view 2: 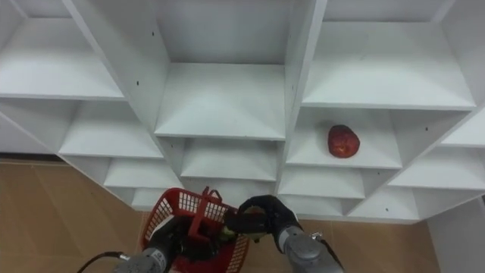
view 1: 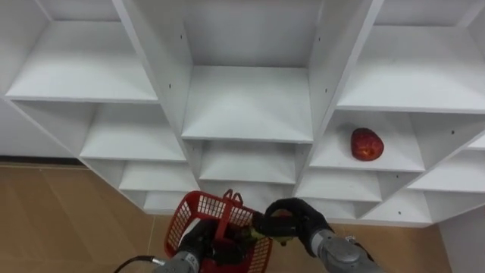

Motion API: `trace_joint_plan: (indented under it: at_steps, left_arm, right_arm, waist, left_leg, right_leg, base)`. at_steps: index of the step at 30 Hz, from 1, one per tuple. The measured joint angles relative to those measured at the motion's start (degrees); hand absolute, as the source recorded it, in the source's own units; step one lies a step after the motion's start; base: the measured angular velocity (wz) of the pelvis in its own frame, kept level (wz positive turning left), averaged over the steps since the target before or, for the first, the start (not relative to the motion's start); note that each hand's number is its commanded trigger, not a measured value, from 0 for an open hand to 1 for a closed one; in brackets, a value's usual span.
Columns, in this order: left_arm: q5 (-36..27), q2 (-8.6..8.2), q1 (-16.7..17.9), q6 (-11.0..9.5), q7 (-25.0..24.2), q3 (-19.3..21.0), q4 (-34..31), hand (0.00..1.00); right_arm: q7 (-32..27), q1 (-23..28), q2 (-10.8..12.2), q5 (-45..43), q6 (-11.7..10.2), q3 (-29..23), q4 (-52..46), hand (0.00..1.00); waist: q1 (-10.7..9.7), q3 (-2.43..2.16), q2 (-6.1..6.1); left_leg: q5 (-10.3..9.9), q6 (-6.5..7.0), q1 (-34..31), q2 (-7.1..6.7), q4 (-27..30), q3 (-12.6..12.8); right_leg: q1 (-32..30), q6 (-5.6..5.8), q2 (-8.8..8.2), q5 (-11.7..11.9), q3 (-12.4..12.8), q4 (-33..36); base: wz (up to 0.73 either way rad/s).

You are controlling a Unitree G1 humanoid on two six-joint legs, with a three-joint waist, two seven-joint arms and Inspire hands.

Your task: Collect fruits from the closet

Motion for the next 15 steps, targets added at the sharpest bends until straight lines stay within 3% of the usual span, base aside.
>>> trace_joint_plan:
  at_steps: [15]
  left_arm:
    - [0.0, 0.14, -0.2, -0.8, -1.3, 0.0, 0.1, 1.00]
  right_arm:
    - [0.5, -2.7, 0.8, -0.5, -0.2, 0.0, 5.6, 1.00]
  waist:
    - [0.6, 0.18, 0.32]
  left_leg:
    - [0.0, 0.01, -1.7, 0.01, 0.8, 0.0]
  right_leg:
    - [-1.1, -0.03, -0.17, 0.0, -0.5, -0.1]
  base:
    - [0.02]
